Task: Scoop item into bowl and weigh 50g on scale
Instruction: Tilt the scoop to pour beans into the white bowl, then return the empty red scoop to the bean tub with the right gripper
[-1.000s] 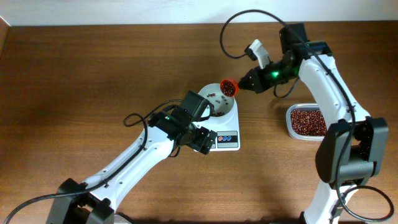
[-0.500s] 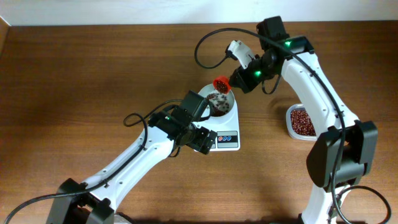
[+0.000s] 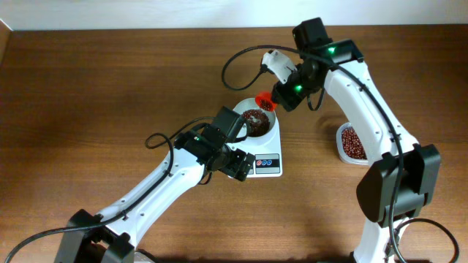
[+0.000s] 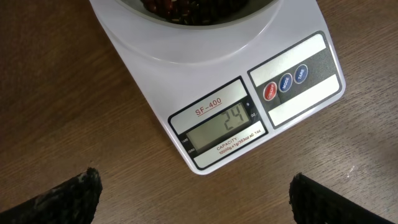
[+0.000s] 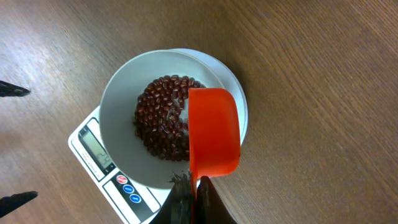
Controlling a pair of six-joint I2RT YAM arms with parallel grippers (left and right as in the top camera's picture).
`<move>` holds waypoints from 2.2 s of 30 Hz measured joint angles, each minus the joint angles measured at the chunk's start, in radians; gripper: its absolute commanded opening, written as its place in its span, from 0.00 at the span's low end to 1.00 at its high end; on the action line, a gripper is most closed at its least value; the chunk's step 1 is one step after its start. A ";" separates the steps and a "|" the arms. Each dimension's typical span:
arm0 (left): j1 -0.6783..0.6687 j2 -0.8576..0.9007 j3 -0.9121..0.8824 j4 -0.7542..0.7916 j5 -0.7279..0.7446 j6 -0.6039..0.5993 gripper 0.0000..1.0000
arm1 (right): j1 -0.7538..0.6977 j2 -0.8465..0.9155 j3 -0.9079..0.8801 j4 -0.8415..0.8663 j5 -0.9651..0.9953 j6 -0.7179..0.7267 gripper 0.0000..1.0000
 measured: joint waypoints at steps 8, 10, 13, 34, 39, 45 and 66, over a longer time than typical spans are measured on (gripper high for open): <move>0.000 0.000 0.000 0.000 0.000 0.000 0.99 | 0.042 0.000 0.000 -0.006 0.051 -0.005 0.04; 0.000 0.000 0.000 0.000 0.000 0.000 0.99 | 0.043 0.000 0.001 -0.003 0.045 -0.004 0.04; 0.000 0.000 0.000 0.000 0.000 0.000 0.99 | 0.050 -0.002 0.002 -0.034 0.048 -0.027 0.04; 0.000 0.000 0.000 0.000 0.000 0.000 0.99 | 0.069 -0.032 0.004 -0.013 0.116 0.025 0.04; 0.000 0.000 0.000 0.000 0.000 0.000 0.99 | 0.072 -0.032 0.004 -0.003 0.090 0.022 0.04; 0.000 0.000 0.000 0.000 0.000 0.000 0.99 | 0.041 -0.032 0.017 -0.005 0.030 0.162 0.04; 0.000 0.000 0.000 0.000 0.000 0.000 0.99 | -0.506 -0.042 0.098 -0.417 0.155 0.402 0.04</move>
